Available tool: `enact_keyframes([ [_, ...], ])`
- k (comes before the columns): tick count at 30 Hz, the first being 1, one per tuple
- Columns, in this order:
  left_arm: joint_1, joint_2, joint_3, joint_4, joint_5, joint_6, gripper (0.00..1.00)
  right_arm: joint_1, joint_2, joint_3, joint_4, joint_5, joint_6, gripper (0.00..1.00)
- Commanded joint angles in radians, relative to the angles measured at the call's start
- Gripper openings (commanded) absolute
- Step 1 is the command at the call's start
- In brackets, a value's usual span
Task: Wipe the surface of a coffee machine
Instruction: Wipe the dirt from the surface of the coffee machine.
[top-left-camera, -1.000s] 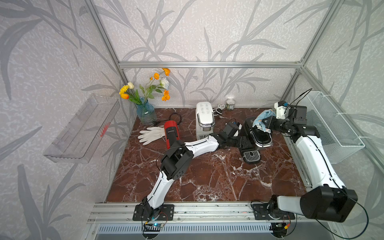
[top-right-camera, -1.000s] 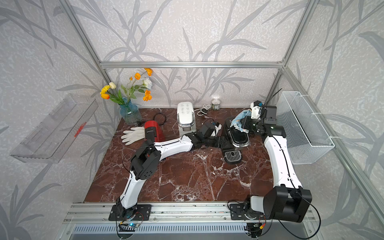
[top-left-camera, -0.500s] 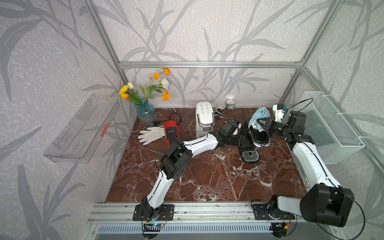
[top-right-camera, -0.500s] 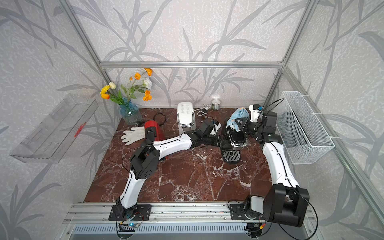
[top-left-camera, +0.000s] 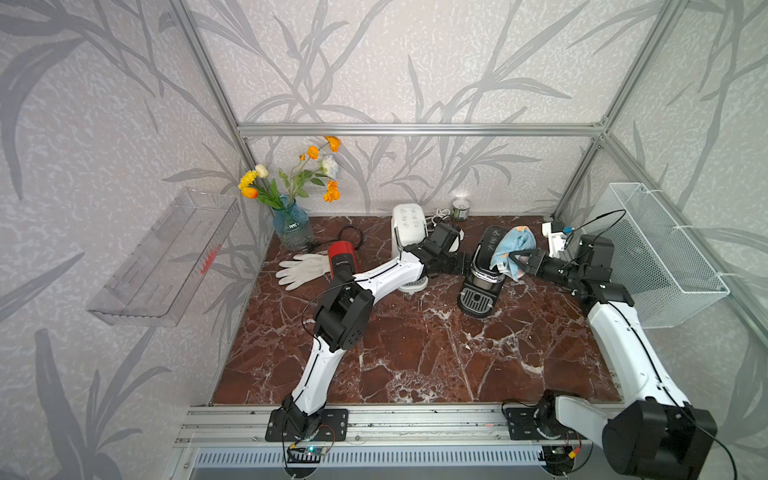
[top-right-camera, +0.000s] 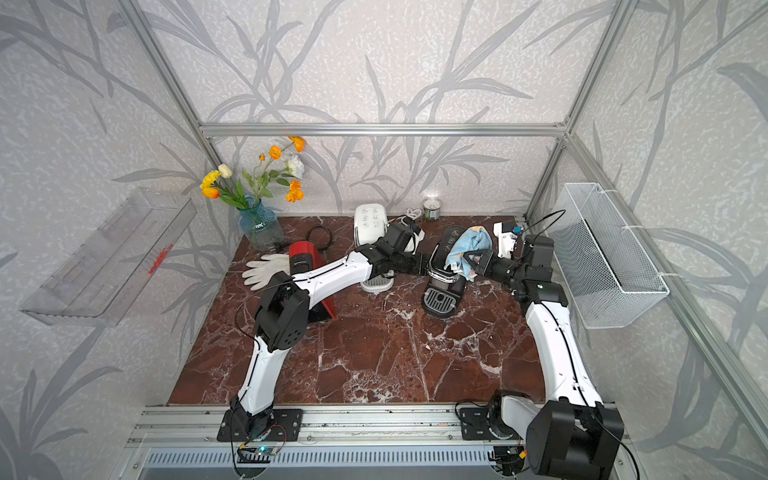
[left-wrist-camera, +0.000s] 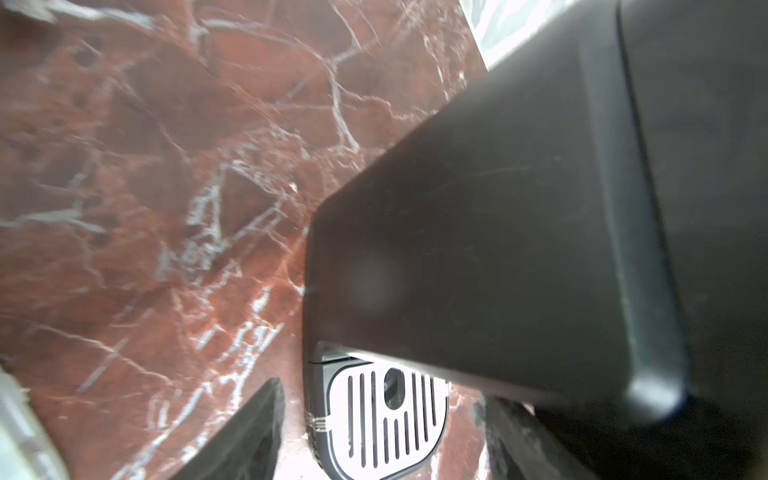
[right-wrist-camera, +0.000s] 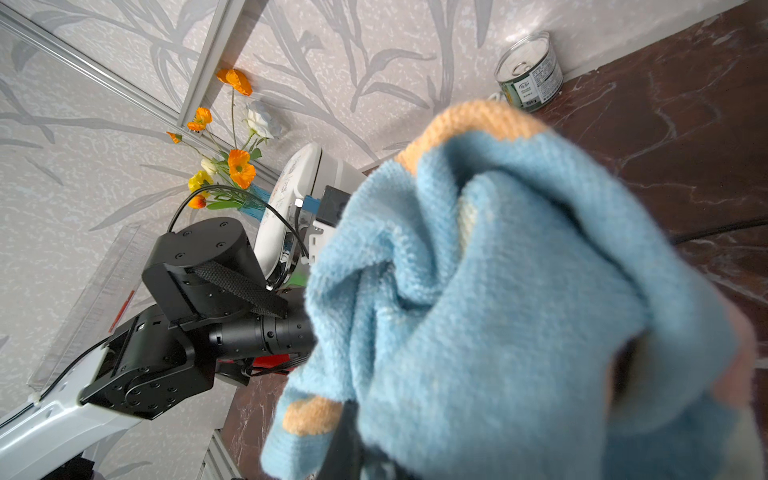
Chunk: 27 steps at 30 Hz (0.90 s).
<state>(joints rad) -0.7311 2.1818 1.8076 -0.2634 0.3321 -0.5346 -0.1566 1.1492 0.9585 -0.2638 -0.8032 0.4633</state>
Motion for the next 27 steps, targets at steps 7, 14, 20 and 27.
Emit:
enact_keyframes([
  [7,-0.034,-0.101,-0.098,0.146,-0.026,-0.031,0.73,-0.017,-0.004,-0.091,0.24,0.162,0.156,0.0],
  [14,-0.035,-0.141,-0.128,0.153,-0.011,-0.031,0.73,-0.017,-0.03,-0.074,0.14,0.261,0.088,0.0],
  [20,-0.036,-0.149,-0.12,0.144,0.002,-0.031,0.73,-0.017,-0.016,-0.171,0.164,0.211,0.093,0.0],
  [27,-0.047,-0.133,-0.101,0.117,-0.004,-0.01,0.73,0.006,0.053,-0.272,0.303,0.197,0.114,0.0],
])
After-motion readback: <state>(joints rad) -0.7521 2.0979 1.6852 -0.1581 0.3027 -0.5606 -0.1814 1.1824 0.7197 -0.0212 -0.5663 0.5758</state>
